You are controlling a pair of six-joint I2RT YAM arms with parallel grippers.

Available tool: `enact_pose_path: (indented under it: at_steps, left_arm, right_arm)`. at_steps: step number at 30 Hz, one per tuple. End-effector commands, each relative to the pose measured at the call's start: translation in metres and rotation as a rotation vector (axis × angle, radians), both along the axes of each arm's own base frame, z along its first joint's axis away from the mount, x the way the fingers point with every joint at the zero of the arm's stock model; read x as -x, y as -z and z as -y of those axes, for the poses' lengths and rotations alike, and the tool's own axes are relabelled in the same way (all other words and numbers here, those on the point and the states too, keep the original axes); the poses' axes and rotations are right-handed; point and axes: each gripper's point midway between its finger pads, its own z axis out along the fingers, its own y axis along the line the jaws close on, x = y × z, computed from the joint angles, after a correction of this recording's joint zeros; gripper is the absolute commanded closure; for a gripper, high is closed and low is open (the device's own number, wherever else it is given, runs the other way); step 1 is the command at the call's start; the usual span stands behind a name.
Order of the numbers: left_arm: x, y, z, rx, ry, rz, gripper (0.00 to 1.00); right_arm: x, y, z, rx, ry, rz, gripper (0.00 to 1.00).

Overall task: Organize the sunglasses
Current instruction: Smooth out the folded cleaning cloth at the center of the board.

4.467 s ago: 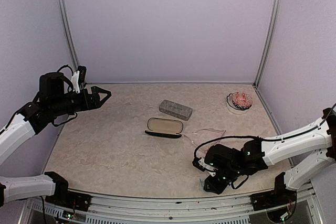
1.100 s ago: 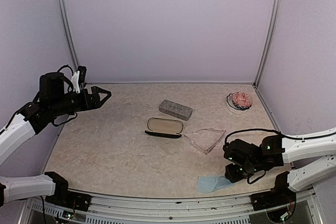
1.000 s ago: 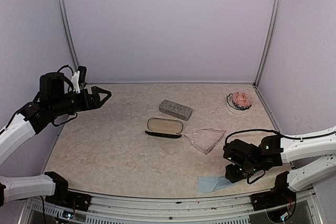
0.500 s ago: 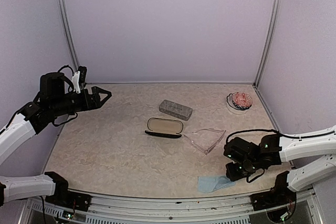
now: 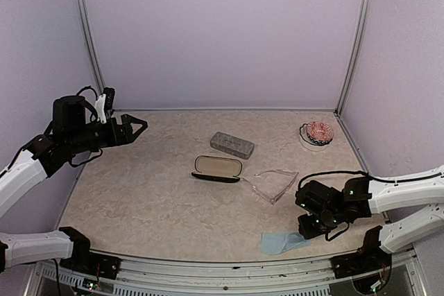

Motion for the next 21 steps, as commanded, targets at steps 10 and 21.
enact_pose_path:
  at_steps: [10,21]
  left_arm:
    - [-0.0011,0.0027,-0.0009,-0.012,0.007,0.004,0.01]
    - [-0.0012,0.0026,-0.0014,-0.013,0.005,0.005,0.01]
  right_arm:
    - [-0.0016,0.0084,0.0064,0.038,0.007,-0.003,0.8]
    - [-0.0065,0.0061,0.0044,0.039,0.007,0.011,0.9]
